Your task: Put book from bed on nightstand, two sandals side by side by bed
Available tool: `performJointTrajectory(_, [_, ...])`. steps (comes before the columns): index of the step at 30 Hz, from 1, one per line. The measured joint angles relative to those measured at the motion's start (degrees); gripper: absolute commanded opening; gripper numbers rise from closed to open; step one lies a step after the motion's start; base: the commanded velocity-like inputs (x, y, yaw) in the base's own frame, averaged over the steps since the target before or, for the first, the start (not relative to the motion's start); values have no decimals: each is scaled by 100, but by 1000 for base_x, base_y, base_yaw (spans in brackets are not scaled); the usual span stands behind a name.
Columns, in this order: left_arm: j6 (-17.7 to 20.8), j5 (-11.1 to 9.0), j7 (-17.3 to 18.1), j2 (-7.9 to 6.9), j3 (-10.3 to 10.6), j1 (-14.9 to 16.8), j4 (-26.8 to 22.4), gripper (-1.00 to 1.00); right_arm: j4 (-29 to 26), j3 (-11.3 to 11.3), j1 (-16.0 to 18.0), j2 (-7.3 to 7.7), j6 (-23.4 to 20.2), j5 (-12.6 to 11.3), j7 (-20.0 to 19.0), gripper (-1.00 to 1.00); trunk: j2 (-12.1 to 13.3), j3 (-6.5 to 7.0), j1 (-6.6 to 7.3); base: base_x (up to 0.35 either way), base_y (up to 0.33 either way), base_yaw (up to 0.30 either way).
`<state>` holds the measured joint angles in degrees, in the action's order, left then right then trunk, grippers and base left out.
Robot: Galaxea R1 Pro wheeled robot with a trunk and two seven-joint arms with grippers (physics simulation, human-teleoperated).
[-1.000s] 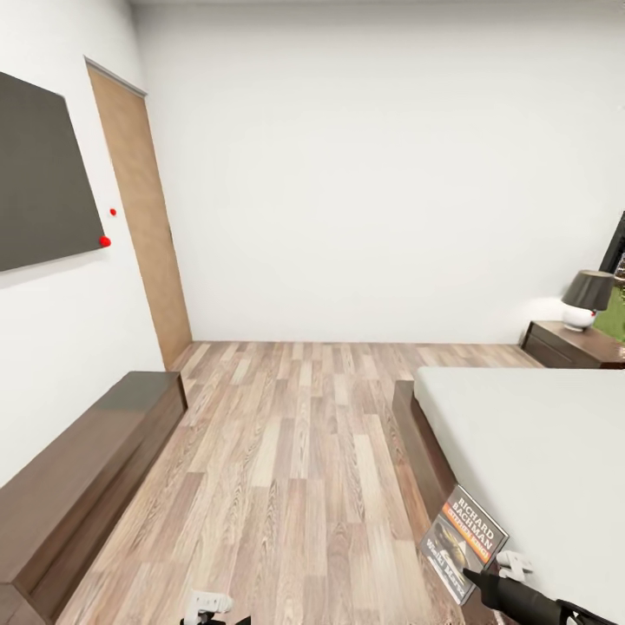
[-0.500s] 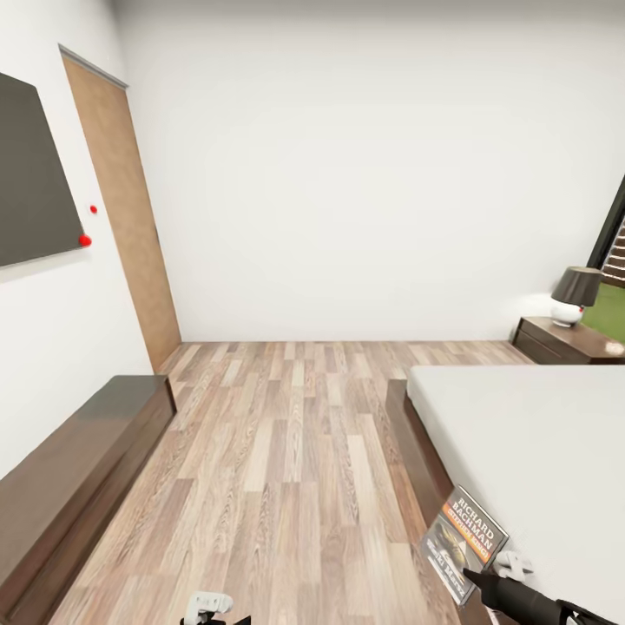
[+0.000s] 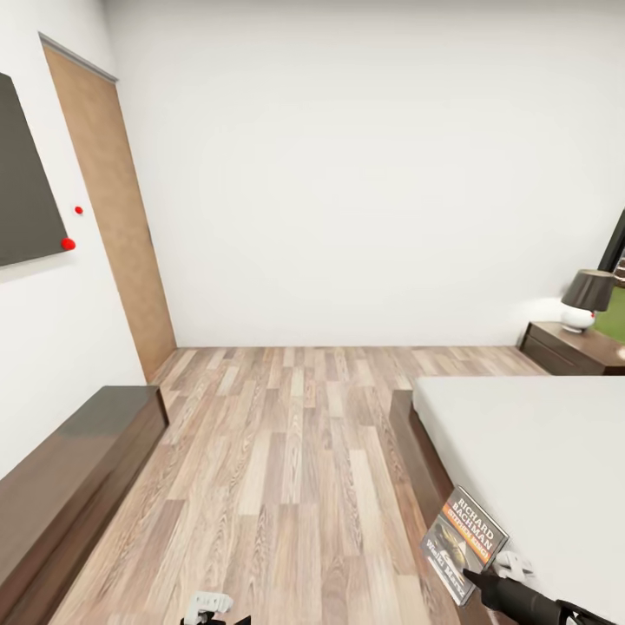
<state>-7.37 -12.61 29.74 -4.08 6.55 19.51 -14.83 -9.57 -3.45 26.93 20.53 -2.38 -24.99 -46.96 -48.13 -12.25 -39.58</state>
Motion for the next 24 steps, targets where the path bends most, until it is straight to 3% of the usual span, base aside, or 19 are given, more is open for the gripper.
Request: performJointTrajectory(24, [0, 0, -1, 0, 1, -3, 3, 100, 1, -3, 0, 0, 0, 3, 1, -100, 0, 0, 0, 330, 0, 0])
